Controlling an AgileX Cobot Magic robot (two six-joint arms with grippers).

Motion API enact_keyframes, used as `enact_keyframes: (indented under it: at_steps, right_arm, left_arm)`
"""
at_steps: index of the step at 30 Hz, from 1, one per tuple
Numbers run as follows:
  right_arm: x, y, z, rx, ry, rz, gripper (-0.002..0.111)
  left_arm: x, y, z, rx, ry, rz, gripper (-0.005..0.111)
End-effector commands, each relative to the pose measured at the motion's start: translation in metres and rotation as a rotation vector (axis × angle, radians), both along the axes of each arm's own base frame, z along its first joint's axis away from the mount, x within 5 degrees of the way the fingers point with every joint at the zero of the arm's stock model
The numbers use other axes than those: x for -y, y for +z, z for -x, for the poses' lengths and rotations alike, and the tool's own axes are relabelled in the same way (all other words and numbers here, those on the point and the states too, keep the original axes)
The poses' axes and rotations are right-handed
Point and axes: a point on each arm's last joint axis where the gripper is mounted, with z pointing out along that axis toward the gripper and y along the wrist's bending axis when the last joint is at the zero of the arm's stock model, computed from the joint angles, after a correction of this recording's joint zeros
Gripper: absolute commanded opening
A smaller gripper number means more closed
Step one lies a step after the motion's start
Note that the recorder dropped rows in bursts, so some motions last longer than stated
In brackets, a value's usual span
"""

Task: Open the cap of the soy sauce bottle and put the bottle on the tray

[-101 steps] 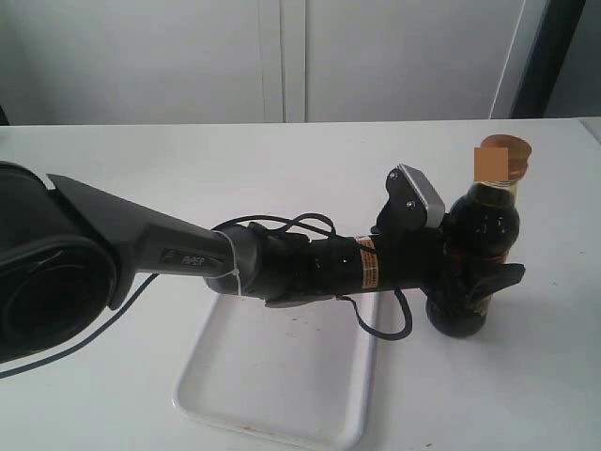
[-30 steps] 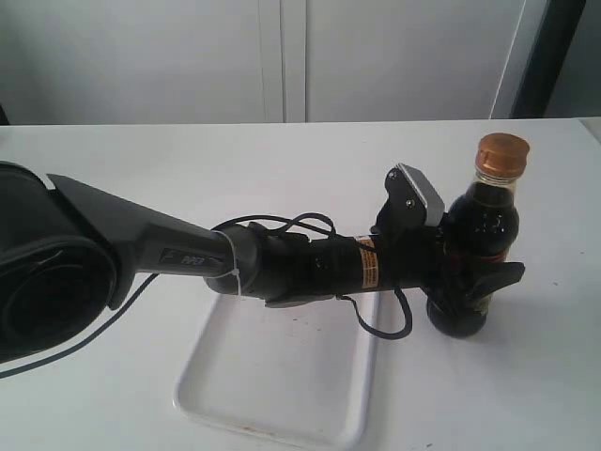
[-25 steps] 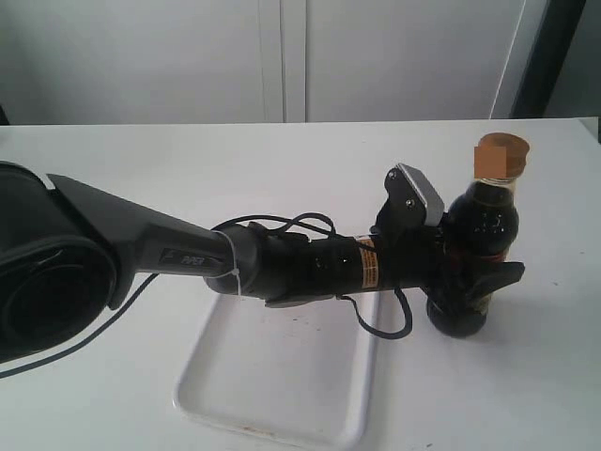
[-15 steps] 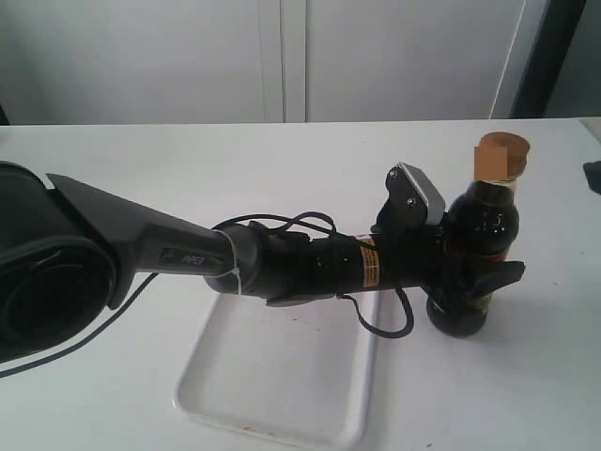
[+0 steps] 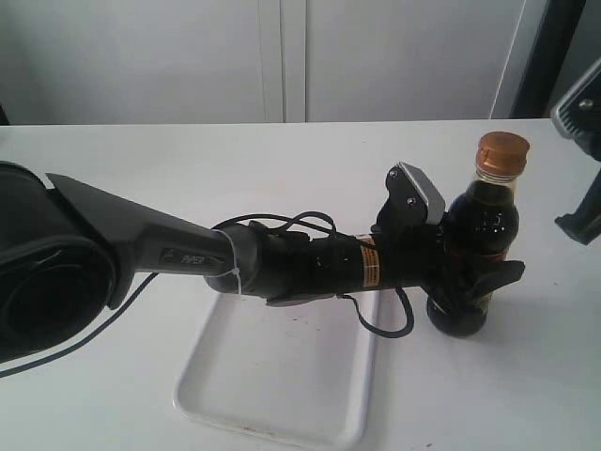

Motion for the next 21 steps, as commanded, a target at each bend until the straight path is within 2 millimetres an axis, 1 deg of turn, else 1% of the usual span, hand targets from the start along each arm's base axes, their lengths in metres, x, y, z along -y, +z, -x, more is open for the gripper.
enact_keyframes:
  at_steps: [1, 8, 12, 16, 21]
  right_arm:
    - [-0.003, -0.002, -0.006, 0.008, 0.034, 0.044, 0.0]
    - [-0.004, -0.005, -0.011, 0.024, 0.054, 0.059, 0.0]
    - [-0.005, -0.013, -0.017, -0.013, 0.055, 0.063, 0.0]
    - [-0.012, -0.015, -0.02, -0.001, 0.085, 0.057, 0.0]
    - [-0.016, -0.024, -0.028, -0.021, 0.104, 0.056, 0.0]
  left_arm:
    - [0.0, -0.003, -0.002, -0.017, 0.027, -0.035, 0.0]
    - [0.0, -0.003, -0.002, -0.017, 0.027, -0.035, 0.0]
    - [0.0, -0.003, -0.002, -0.017, 0.027, -0.035, 0.0]
    - [0.0, -0.003, -0.002, -0.017, 0.027, -0.035, 0.0]
    - [0.0, -0.003, -0.002, -0.023, 0.027, -0.034, 0.0]
